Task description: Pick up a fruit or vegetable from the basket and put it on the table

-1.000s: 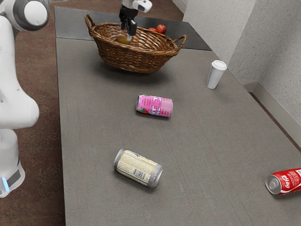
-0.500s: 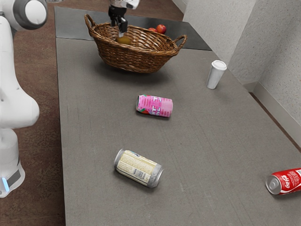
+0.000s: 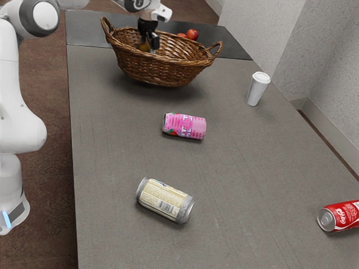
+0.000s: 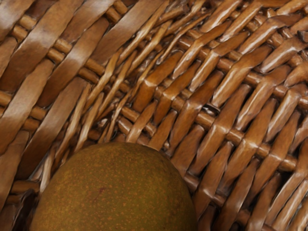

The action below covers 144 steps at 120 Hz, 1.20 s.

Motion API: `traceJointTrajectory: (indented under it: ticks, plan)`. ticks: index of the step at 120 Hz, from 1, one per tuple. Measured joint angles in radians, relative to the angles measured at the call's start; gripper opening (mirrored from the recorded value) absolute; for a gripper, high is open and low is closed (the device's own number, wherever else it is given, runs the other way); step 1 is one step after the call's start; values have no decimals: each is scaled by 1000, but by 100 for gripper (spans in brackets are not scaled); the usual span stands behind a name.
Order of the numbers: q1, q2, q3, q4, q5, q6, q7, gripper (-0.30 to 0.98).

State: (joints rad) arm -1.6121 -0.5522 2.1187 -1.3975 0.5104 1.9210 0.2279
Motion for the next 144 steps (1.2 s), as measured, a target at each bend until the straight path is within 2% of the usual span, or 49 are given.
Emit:
traceJointTrajectory:
  ticks: [17,40,63,67,71,81,89,98,112,144]
  plan:
    - [-6,-10,0,-11,-1,4,-6,68]
    - [-25,-9,-27,-11,-2,6,-7,46]
    - [-69,-8,-38,-30,-2,5,-9,41]
    - [-78,9,-71,-21,0,-13,-9,37]
    - [-58,62,-142,8,4,-57,-10,32]
    - [122,226,-353,59,9,-168,-10,33]
    - [176,263,-430,95,11,-204,-9,35]
    - [100,253,-439,105,13,-194,-9,34]
    - [-129,195,-329,97,15,-145,-9,32]
    - [-363,176,-303,49,16,-91,-12,32]
